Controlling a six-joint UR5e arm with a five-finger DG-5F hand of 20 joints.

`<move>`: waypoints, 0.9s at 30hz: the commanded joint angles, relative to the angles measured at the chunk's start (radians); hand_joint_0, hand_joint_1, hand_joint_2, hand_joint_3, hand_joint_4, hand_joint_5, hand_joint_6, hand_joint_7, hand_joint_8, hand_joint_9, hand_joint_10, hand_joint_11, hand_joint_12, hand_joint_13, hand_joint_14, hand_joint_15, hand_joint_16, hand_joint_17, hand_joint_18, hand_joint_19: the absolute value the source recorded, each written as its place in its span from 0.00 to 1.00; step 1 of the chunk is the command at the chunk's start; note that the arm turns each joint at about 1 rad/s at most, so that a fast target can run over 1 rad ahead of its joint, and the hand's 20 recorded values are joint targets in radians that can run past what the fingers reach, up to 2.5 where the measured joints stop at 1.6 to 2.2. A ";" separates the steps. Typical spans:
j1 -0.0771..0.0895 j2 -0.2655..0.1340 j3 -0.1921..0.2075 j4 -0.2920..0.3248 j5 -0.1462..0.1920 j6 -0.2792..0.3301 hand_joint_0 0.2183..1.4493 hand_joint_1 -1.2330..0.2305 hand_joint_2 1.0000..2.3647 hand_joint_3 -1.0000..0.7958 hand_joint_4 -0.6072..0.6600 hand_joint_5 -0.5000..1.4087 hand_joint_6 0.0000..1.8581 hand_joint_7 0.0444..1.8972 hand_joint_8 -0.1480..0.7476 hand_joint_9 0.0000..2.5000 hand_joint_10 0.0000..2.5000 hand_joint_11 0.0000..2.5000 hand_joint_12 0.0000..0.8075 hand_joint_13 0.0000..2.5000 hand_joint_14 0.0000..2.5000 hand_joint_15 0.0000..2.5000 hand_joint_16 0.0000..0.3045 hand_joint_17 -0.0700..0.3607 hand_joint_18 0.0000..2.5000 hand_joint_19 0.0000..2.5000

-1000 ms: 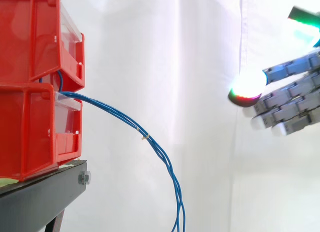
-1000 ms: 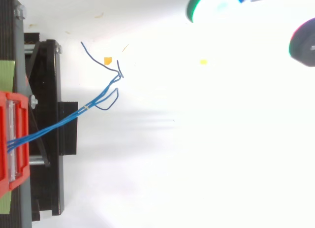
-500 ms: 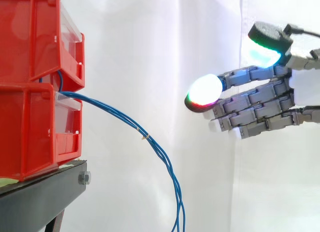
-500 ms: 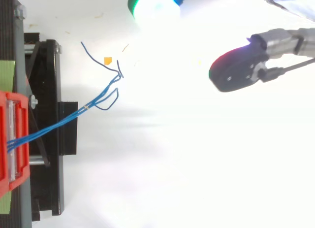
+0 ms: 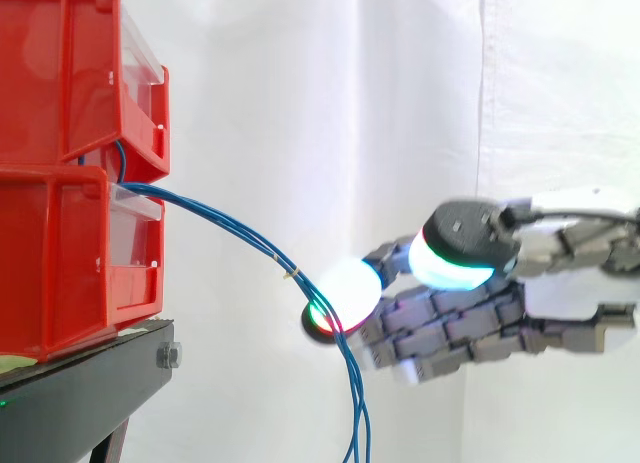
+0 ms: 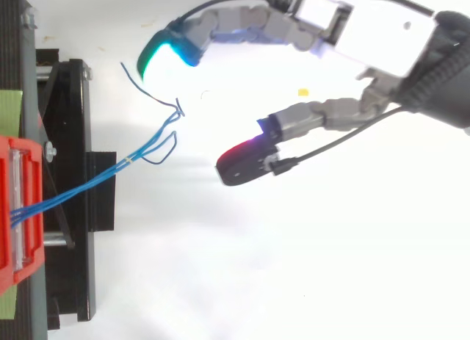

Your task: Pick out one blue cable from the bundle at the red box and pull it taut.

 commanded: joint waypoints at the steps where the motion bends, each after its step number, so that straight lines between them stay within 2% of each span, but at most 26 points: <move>1: 0.000 -0.044 0.021 0.018 -0.008 0.004 0.25 0.31 0.00 0.28 0.60 0.14 0.27 0.42 0.37 0.14 0.00 0.03 0.32 0.12 0.00 0.04 0.11 0.33 0.08 0.14; 2: 0.000 -0.054 0.026 0.031 -0.015 0.007 0.25 0.31 0.00 0.28 0.60 0.14 0.27 0.42 0.37 0.14 0.00 0.03 0.32 0.12 0.00 0.04 0.11 0.33 0.08 0.13; 7: 0.000 -0.054 0.026 0.074 -0.018 0.001 0.23 0.32 0.00 0.28 0.61 0.14 0.27 0.42 0.37 0.14 0.00 0.03 0.32 0.12 0.00 0.04 0.11 0.34 0.07 0.13; 18: 0.001 -0.062 0.026 0.103 -0.018 -0.002 0.22 0.32 0.00 0.28 0.61 0.14 0.27 0.42 0.38 0.15 0.00 0.04 0.33 0.12 0.00 0.04 0.11 0.34 0.08 0.14; 21: 0.006 -0.065 0.024 0.147 -0.027 -0.001 0.23 0.33 0.00 0.28 0.62 0.15 0.27 0.43 0.38 0.15 0.00 0.05 0.33 0.13 0.00 0.05 0.11 0.34 0.08 0.14; 25: 0.003 -0.099 0.026 0.166 -0.050 0.024 0.23 0.34 0.00 0.28 0.63 0.15 0.27 0.44 0.38 0.16 0.00 0.05 0.33 0.13 0.00 0.05 0.11 0.34 0.09 0.15; 27: 0.004 -0.103 0.029 0.173 -0.060 0.041 0.23 0.35 0.00 0.28 0.63 0.15 0.27 0.46 0.39 0.16 0.00 0.06 0.33 0.14 0.00 0.06 0.11 0.34 0.10 0.15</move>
